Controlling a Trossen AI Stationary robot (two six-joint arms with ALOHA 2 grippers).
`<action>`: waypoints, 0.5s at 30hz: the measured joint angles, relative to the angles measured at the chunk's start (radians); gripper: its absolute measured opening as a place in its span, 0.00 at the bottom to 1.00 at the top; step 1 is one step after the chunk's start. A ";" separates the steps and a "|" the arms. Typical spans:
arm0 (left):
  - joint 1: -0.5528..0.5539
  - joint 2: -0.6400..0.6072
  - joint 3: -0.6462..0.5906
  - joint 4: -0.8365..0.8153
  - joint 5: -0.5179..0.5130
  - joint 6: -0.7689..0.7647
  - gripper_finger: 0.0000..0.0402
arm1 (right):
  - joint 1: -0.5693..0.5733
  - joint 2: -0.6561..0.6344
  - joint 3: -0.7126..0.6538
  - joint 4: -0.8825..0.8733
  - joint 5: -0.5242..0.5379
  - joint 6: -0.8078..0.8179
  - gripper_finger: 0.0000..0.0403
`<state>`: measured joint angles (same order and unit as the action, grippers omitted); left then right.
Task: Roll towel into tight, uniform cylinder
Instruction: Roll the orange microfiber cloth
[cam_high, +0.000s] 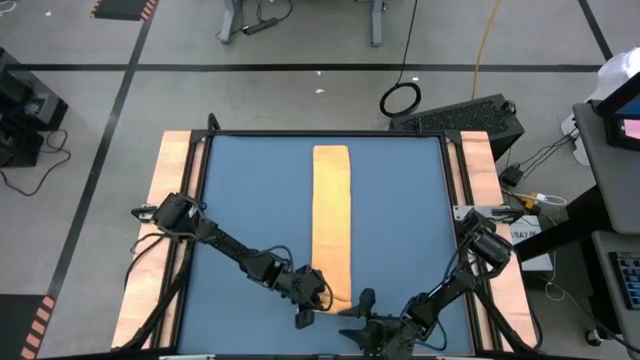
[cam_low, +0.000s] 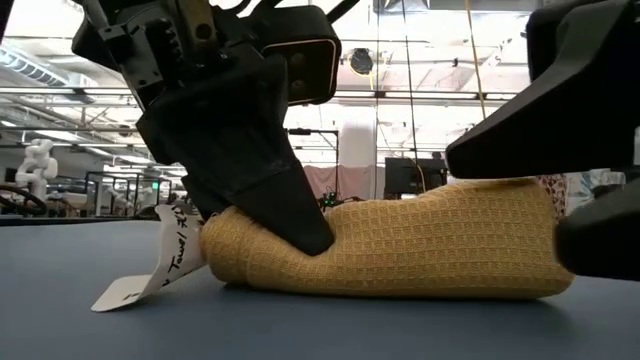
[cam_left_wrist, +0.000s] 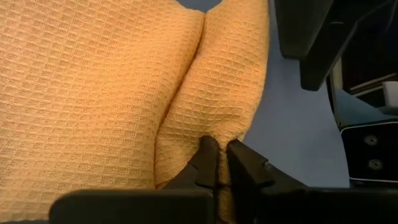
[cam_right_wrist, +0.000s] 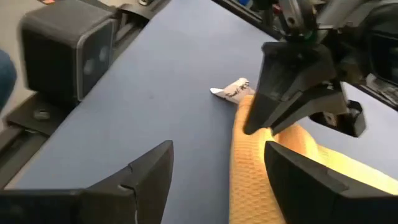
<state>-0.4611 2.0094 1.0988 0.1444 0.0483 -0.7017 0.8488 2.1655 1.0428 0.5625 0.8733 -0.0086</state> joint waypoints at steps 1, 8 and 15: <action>0.002 0.000 0.000 0.000 0.003 0.000 0.06 | -0.002 0.000 0.000 -0.002 0.004 0.000 0.59; 0.005 0.000 0.000 0.002 0.006 0.000 0.06 | -0.038 0.001 0.000 -0.059 0.012 0.092 0.57; 0.005 0.000 0.000 0.003 0.007 0.007 0.06 | -0.055 0.001 0.001 -0.130 0.036 0.217 0.57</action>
<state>-0.4561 2.0094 1.0992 0.1474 0.0555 -0.6945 0.7933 2.1666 1.0435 0.4330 0.9094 0.2087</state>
